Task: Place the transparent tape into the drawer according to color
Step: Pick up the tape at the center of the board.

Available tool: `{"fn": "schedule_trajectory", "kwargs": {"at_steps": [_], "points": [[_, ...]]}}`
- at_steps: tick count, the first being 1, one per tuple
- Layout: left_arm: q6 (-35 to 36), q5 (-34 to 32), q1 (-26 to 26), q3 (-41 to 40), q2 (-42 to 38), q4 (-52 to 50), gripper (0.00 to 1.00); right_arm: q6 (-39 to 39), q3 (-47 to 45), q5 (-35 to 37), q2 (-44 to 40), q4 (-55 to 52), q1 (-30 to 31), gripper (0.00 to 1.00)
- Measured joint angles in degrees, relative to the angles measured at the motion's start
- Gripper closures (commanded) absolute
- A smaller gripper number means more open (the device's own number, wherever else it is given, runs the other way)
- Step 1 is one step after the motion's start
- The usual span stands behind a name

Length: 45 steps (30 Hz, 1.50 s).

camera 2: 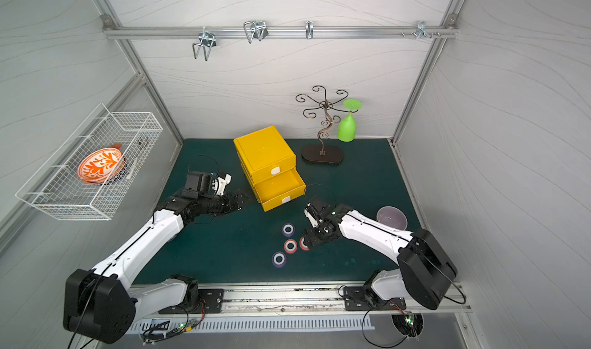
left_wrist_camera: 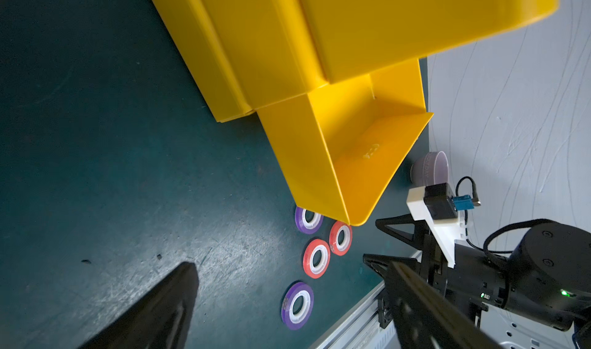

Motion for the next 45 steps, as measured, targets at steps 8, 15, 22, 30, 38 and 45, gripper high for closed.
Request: {"fn": "schedule_trajectory", "kwargs": {"at_steps": [8, 15, 22, 30, 38, 45], "points": [[0.96, 1.51, 0.00, -0.24, -0.15, 0.02, 0.04, 0.39, 1.73, 3.67, 5.18, 0.02, 1.27, 0.38], [1.22, 2.01, 0.00, -0.24, -0.13, 0.00, 0.03, 0.39, 3.43, 5.38, 9.01, 0.35, 3.21, 0.43], [1.31, 2.25, 0.00, -0.24, -0.09, 0.00, 0.03, 0.39, 3.58, 7.23, 11.72, 0.70, 4.09, 0.48], [1.42, 2.25, 0.00, -0.24, 0.00, -0.02, 0.03, 0.42, 4.98, 8.15, 13.68, 0.90, 4.24, 0.71], [1.44, 2.25, 0.00, -0.24, 0.24, -0.02, 0.03, 0.42, 5.42, 8.35, 13.94, 0.52, 4.24, 0.94], [1.53, 2.25, 0.00, -0.24, 0.35, -0.04, 0.03, 0.44, 5.44, 8.35, 13.90, 0.48, 4.24, 1.00]]}}
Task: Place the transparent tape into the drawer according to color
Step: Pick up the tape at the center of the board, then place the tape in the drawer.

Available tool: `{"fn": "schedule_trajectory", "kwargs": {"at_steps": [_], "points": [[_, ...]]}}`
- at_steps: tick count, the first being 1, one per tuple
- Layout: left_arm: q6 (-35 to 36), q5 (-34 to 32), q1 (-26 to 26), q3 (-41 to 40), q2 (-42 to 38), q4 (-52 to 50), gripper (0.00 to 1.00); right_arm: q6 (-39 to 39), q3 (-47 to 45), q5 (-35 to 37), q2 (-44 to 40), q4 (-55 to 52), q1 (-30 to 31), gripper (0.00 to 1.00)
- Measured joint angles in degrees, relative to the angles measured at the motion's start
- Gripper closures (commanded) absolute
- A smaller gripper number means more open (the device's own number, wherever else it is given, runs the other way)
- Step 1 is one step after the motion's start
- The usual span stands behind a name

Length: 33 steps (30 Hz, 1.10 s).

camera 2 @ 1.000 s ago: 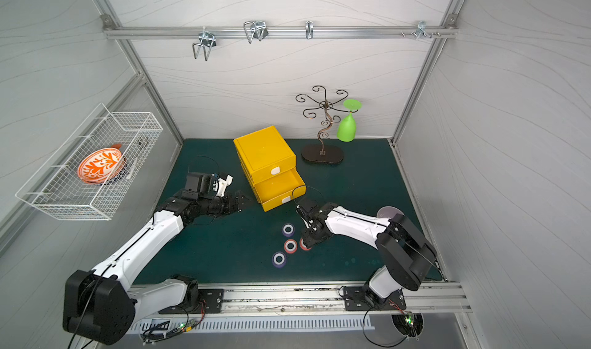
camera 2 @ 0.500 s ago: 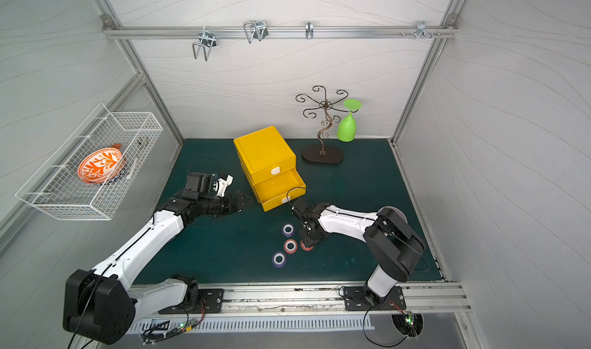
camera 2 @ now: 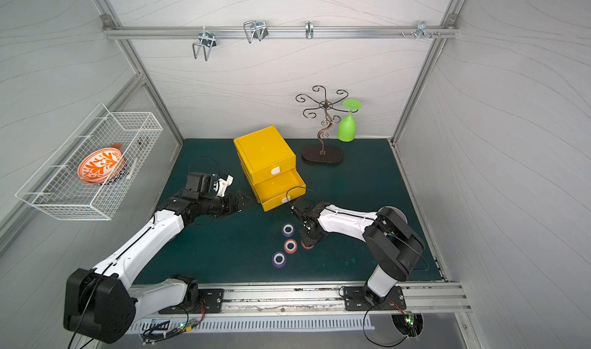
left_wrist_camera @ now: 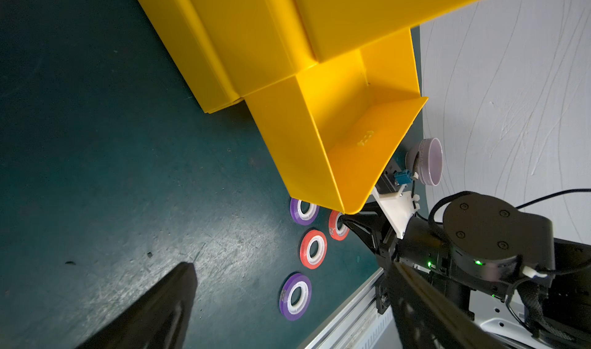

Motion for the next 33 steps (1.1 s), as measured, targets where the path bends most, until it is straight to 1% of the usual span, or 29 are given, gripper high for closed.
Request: {"fn": "schedule_trajectory", "kwargs": {"at_steps": [4, 9, 14, 17, 24, 29, 33], "points": [[0.15, 0.00, 0.00, 0.00, 0.00, 0.00, 0.03, 0.02, 0.00, -0.04, -1.11, -0.72, -0.02, 1.00], [0.33, 0.00, 0.00, 0.00, 0.00, 0.00, 0.03, 0.00, 1.14, -0.42, -6.14, -2.84, -1.20, 1.00], [0.33, 0.00, 0.00, 0.00, 0.00, 0.00, 0.03, -0.24, 5.88, -0.98, -11.85, -4.50, -4.07, 1.00], [0.33, 0.00, 0.00, 0.00, 0.00, 0.00, 0.03, -0.72, 9.88, -1.11, -13.33, -5.25, -5.53, 1.00], [0.33, 0.00, 0.00, 0.00, 0.00, 0.00, 0.03, -2.62, 19.39, -1.73, -12.57, -4.57, -9.33, 1.00], [0.35, 0.00, 0.00, 0.00, 0.00, 0.00, 0.02, -3.96, 26.21, -2.21, -7.74, -1.73, -11.50, 1.00], [0.35, 0.00, 0.00, 0.00, 0.00, 0.00, 0.02, -4.46, 29.57, -2.62, -2.86, 0.50, -12.09, 1.00]]}}
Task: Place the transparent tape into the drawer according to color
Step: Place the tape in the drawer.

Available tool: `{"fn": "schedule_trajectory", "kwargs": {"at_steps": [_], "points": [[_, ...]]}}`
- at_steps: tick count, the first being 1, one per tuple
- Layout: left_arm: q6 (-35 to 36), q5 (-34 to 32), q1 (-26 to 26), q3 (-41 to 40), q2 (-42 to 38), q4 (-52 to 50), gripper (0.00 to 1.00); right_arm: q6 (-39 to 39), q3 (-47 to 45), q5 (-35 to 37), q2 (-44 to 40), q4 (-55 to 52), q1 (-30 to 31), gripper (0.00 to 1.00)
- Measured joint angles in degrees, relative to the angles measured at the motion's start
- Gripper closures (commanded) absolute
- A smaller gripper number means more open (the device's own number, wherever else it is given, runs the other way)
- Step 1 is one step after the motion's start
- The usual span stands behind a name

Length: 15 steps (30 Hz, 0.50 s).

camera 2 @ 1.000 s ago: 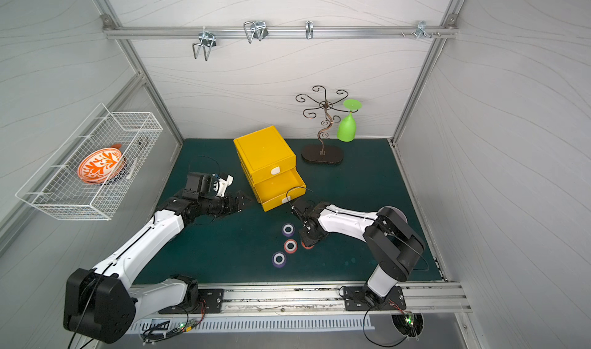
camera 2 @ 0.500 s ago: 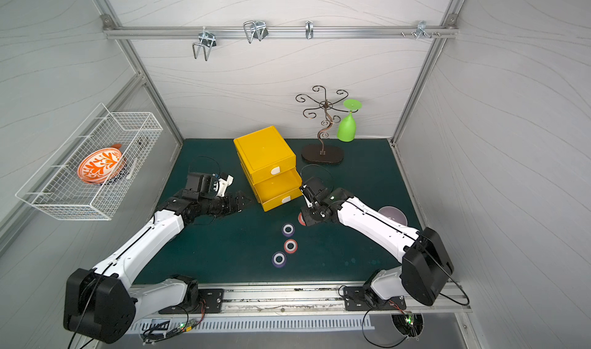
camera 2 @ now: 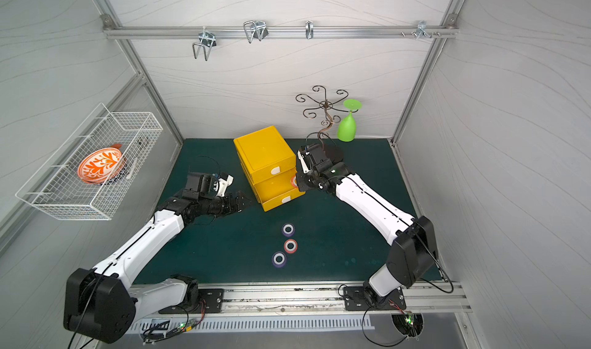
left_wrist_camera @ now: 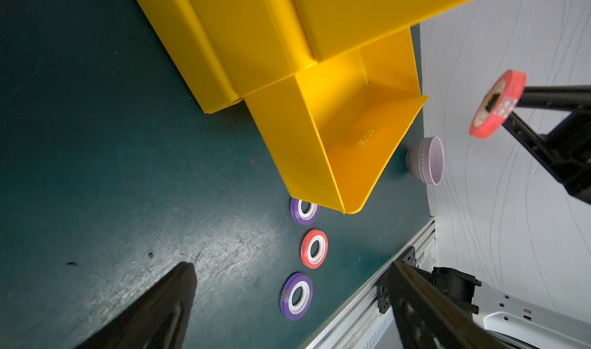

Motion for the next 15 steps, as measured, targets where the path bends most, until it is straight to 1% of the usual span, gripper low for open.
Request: {"fn": "schedule_trajectory", "kwargs": {"at_steps": [5, 10, 12, 15], "points": [[0.02, -0.02, 0.00, 0.00, -0.02, -0.02, 0.02, -0.24, 3.41, -0.90, 5.92, 2.27, -0.31, 1.00], [0.22, -0.02, 0.00, 0.00, -0.02, -0.09, 0.02, -0.20, 4.28, -1.40, 8.92, 4.02, -0.33, 1.00], [0.31, -0.02, 0.00, 0.00, -0.02, -0.20, 0.02, -0.20, 4.85, -1.57, 9.84, 4.07, -0.33, 0.93], [0.39, -0.02, 0.00, 0.00, -0.02, -0.46, 0.02, -0.26, 5.09, -2.16, 10.67, 4.61, -0.33, 0.73]]}}
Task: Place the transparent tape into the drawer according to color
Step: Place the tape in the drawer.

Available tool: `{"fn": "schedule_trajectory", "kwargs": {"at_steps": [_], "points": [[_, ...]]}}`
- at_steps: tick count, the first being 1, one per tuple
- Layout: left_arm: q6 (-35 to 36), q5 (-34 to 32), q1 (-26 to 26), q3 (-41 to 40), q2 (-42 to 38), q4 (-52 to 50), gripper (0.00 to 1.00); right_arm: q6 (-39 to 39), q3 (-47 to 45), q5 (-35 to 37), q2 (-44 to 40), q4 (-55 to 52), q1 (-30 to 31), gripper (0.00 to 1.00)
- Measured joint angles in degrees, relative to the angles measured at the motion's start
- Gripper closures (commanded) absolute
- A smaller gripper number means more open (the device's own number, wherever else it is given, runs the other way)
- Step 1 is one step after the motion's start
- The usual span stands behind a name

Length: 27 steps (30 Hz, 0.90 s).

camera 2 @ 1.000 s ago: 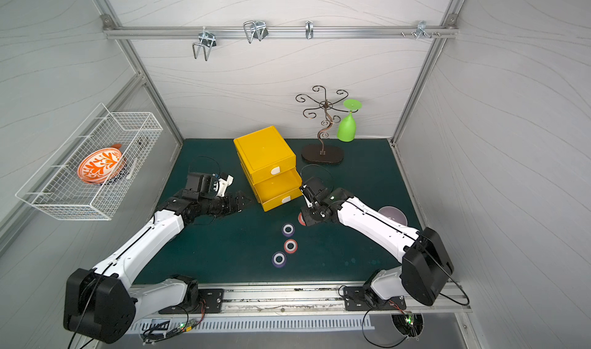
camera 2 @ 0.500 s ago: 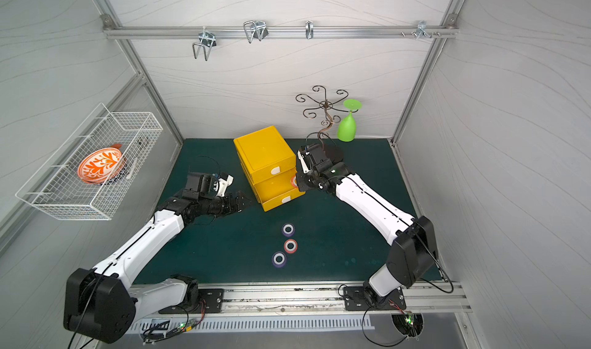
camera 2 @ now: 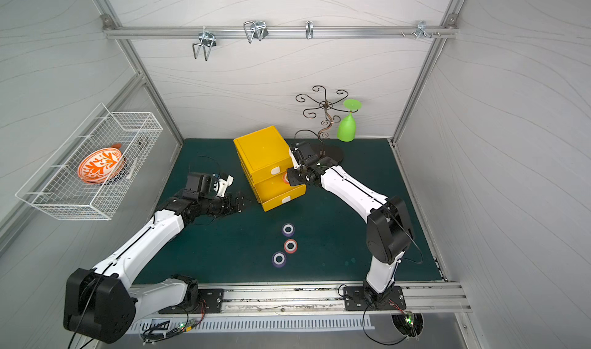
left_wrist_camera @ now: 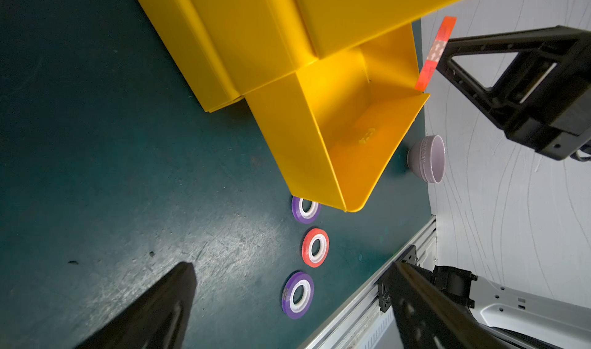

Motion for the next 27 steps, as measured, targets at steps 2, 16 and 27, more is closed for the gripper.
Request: {"fn": "schedule_trajectory", "kwargs": {"at_steps": [2, 16, 27], "points": [[0.00, 0.00, 0.00, 0.00, 0.00, 0.00, 0.01, -0.42, 0.00, -0.28, 0.20, 0.15, 0.09, 0.66], [0.00, -0.02, 0.00, 0.00, 0.00, -0.02, 0.01, -1.46, -0.15, -0.72, -0.28, -0.52, 2.67, 0.56], [0.00, -0.76, 0.00, 0.00, 0.00, -0.07, 0.01, -0.22, -8.63, -2.64, -10.67, -2.45, 5.03, 0.35]]}}
